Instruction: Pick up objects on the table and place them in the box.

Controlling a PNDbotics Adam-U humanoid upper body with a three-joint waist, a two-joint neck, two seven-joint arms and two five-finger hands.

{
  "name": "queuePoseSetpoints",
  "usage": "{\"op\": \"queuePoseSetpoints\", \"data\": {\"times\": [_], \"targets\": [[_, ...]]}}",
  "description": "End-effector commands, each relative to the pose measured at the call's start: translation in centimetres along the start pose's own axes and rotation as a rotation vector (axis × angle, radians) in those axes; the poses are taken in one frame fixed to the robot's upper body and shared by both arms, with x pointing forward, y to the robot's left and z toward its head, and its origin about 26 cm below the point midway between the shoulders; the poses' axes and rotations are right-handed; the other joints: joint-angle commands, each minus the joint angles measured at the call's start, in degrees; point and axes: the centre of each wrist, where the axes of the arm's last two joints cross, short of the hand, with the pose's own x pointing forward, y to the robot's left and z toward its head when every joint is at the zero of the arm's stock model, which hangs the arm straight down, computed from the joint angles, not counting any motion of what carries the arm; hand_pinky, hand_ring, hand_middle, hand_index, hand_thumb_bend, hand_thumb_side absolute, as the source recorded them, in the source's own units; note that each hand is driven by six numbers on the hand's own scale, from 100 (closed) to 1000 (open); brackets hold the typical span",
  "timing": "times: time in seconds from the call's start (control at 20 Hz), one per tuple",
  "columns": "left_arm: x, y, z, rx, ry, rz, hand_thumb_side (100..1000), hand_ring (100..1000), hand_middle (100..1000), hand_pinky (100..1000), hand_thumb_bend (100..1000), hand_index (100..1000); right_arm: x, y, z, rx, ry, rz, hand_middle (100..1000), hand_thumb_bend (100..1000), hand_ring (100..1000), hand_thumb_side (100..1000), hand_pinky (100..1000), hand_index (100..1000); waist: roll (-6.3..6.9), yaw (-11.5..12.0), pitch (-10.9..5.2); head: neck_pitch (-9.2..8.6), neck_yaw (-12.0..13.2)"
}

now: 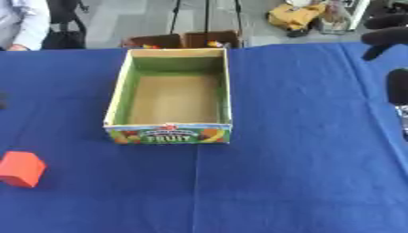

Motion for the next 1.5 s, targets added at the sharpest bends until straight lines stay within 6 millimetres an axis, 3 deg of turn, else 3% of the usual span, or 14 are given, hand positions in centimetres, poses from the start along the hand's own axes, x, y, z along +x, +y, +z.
{"op": "queuePoseSetpoints", "data": {"times": [0.05, 0.45, 0.6, 0.7, 1.1, 1.5], "targets": [[0.1, 0.8, 0.8, -0.093, -0.020, -0.115, 1000, 980, 1000, 841, 661, 1000, 0.3, -0.6, -0.7, -0.001, -0.035, 0.011, 453, 294, 741, 1000, 645, 706, 0.62, 0.0, -1.55, -0.89, 0.1], [0.4, -1.2, -0.4, -0.187, -0.062, -0.158, 1000, 970, 1000, 823, 599, 1000, 0.4, -0.5, -0.7, 0.001, -0.038, 0.007, 450, 303, 740, 1000, 646, 704, 0.45, -0.2, -1.23, -0.94, 0.4], [0.3, -1.8, -0.9, -0.212, -0.066, -0.159, 1000, 962, 1000, 809, 496, 1000, 0.4, -0.5, -0.7, 0.001, -0.040, 0.007, 450, 306, 739, 1000, 646, 704, 0.36, -0.4, -1.10, -1.01, 0.5], [0.1, -2.2, -1.2, -0.234, -0.053, -0.162, 872, 957, 1000, 801, 377, 1000, 0.4, -0.5, -0.8, 0.001, -0.041, 0.006, 449, 310, 739, 1000, 647, 704, 0.32, -0.6, -1.01, -1.05, 0.5], [-0.5, -3.3, -2.0, -0.291, -0.017, -0.185, 770, 946, 1000, 783, 310, 1000, 0.4, -0.4, -0.7, 0.001, -0.042, 0.004, 447, 313, 736, 1000, 647, 702, 0.26, -1.0, -0.74, -1.20, 0.8], [-1.0, -4.1, -2.6, -0.321, -0.009, -0.179, 847, 935, 989, 765, 357, 1000, 0.4, -0.4, -0.6, -0.006, -0.039, 0.002, 443, 312, 733, 1000, 646, 698, 0.31, -1.2, -0.56, -1.24, 1.3]]}}
